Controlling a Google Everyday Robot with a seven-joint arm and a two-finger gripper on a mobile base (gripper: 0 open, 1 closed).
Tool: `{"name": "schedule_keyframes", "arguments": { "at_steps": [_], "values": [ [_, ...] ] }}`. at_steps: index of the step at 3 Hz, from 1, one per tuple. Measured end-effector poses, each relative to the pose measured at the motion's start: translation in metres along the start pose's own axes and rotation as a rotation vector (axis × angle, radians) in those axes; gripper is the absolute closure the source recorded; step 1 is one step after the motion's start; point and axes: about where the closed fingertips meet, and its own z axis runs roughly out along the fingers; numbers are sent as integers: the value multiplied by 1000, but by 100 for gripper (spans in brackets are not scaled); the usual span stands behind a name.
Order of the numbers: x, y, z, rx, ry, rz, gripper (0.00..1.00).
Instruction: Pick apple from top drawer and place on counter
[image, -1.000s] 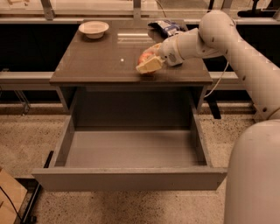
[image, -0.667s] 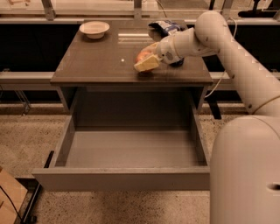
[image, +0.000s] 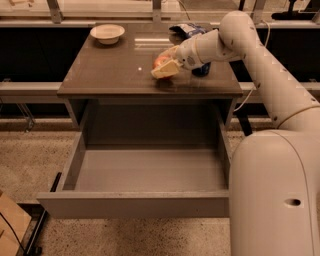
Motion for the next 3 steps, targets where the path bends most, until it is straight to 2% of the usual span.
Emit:
{"name": "schedule_keyframes", "arguments": {
  "at_steps": [1,2,3],
  "values": [
    [-5,3,1,-9,-11,-9,14],
    [-5,4,4,-14,-10,-8,0],
    [-5,4,4,-14,-10,-8,0]
  ]
}}
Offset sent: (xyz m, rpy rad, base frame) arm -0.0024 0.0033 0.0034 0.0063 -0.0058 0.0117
